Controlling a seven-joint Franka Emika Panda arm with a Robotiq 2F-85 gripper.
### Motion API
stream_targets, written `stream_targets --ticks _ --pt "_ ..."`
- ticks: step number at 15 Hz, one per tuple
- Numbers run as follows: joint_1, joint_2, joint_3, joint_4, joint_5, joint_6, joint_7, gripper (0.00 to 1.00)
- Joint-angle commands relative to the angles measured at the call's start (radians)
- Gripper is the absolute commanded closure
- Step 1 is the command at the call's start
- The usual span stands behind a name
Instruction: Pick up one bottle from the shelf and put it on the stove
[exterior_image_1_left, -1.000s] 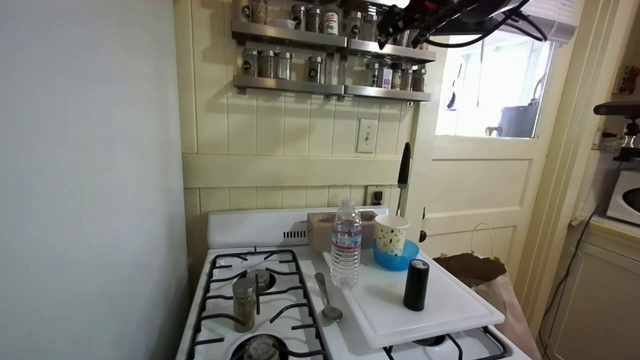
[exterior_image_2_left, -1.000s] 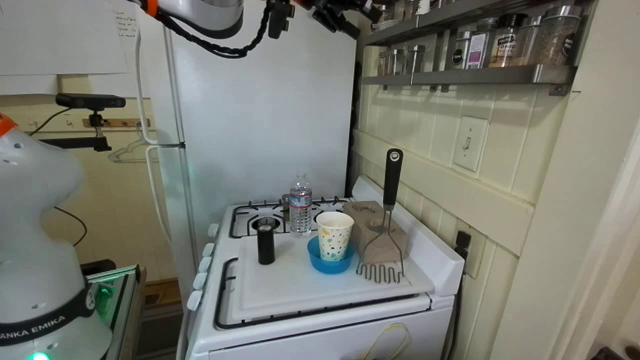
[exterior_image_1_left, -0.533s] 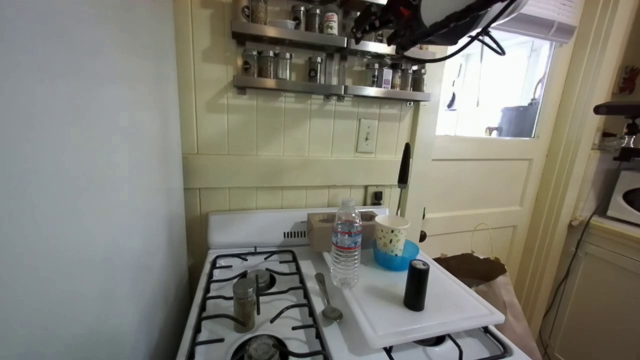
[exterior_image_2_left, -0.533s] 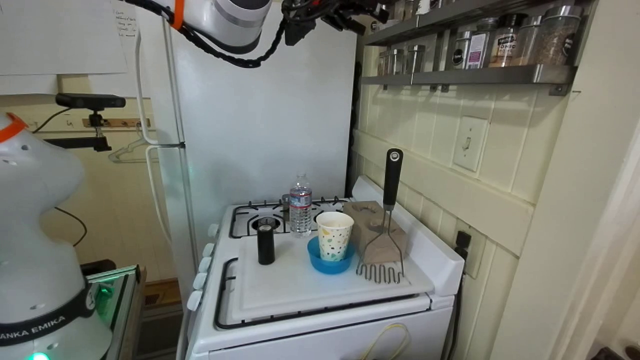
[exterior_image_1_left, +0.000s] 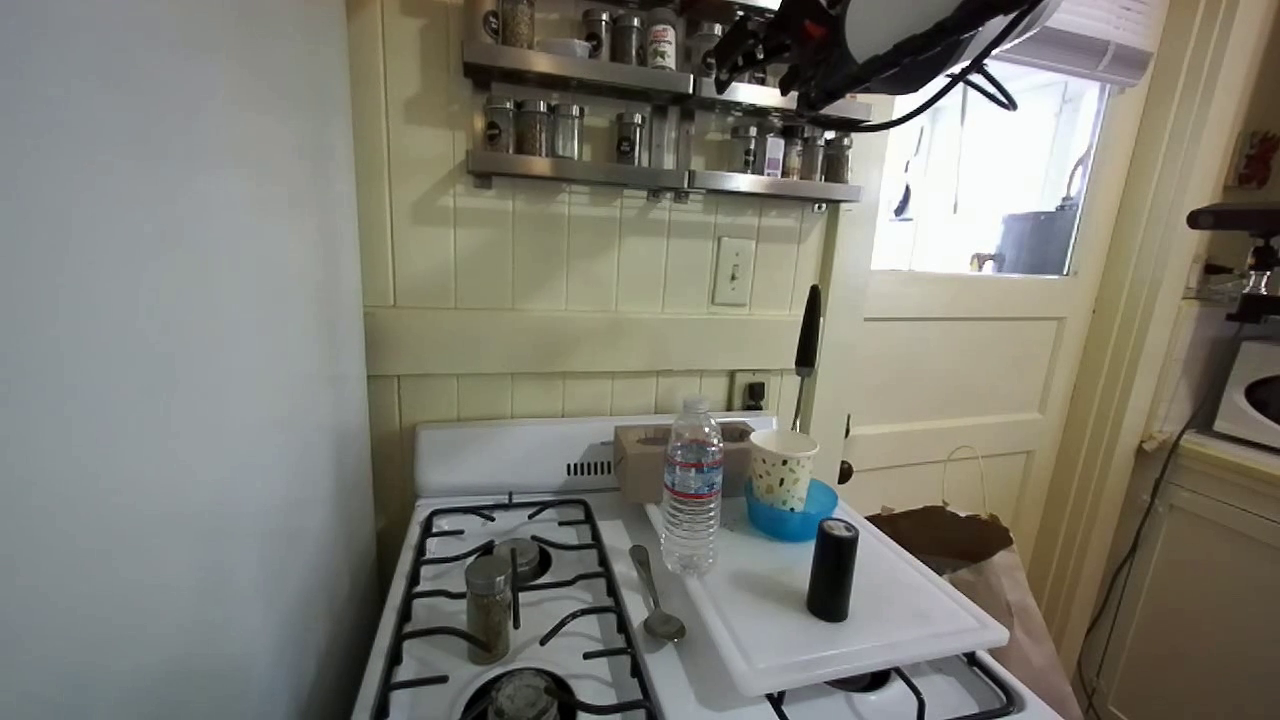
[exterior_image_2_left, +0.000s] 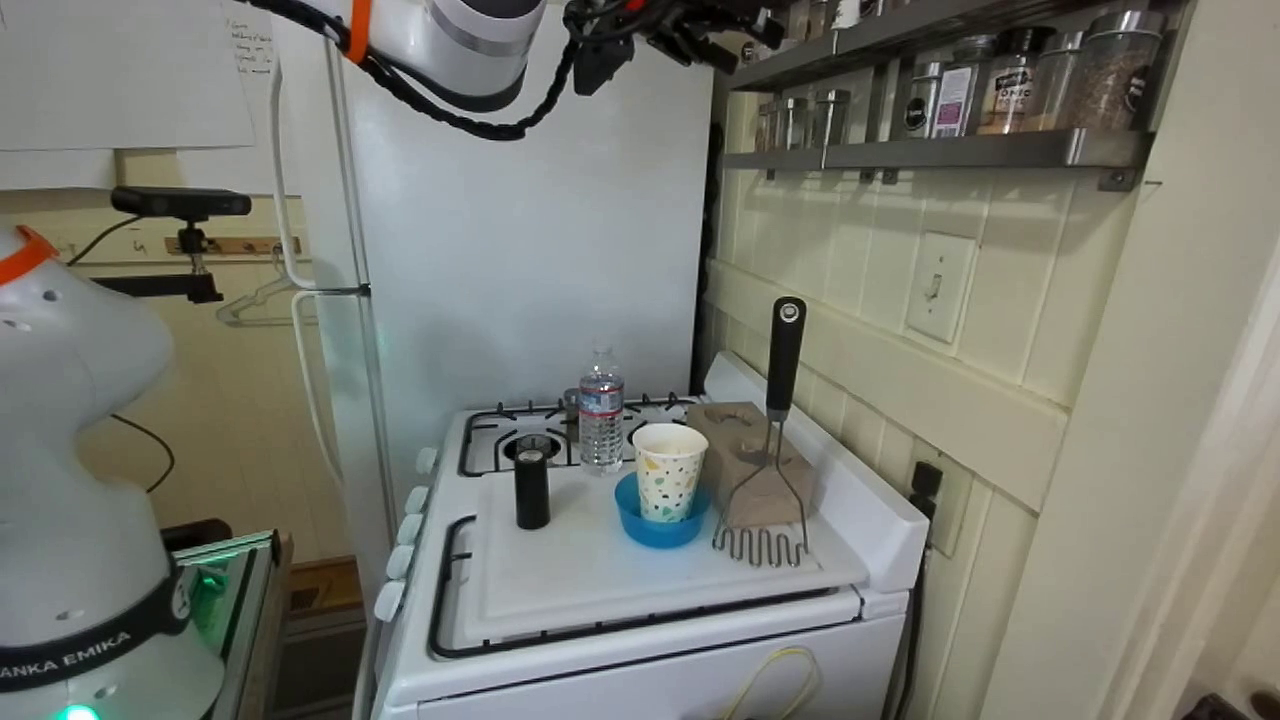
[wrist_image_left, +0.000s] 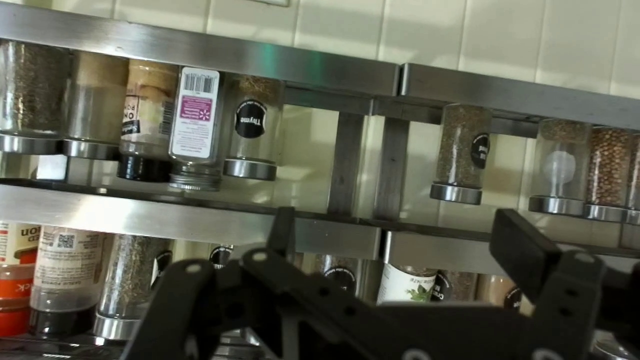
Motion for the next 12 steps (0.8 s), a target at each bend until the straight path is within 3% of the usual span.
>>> stream_targets --ticks 1,3,8,12 --pt "-0.021 0.036 0.010 -0.001 -0.016 0.072 0.012 0.00" --pt "-0.052 0.072 0.029 -0.012 -0.032 0.161 0.025 0.00" --pt "-0.041 0.181 0.044 -0.054 -0.020 0.382 -0.022 0.00" --pt "-0.142 0.211 0.140 -0.047 0.089 0.495 -0.165 0.00"
